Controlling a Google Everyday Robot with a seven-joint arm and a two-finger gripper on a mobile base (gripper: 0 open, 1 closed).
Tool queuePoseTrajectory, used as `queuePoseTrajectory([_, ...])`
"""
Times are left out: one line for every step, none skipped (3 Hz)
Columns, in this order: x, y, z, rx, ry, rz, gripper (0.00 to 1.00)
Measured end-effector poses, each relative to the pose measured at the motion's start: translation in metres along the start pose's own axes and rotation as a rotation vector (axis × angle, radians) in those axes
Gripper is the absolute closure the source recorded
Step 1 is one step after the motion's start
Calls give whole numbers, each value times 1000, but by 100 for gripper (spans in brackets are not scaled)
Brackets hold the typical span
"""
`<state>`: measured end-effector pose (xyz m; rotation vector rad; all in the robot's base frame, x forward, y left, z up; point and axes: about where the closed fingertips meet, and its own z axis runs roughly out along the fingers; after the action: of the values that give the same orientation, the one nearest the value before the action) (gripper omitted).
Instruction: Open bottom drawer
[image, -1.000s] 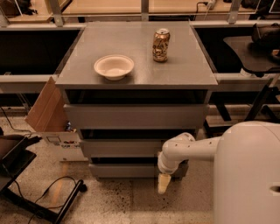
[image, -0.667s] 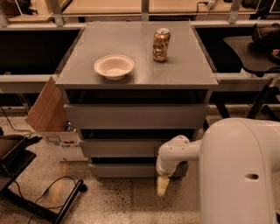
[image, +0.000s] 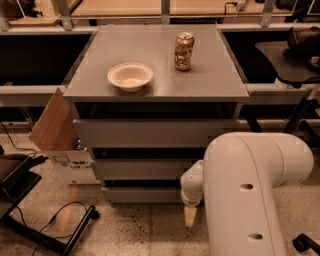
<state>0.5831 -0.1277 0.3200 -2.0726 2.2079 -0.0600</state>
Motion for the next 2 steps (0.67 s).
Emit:
queuePoseTrajectory([8, -11, 14, 20, 34, -24, 0])
queuePoseTrajectory([13, -20, 28, 29, 43, -36, 0])
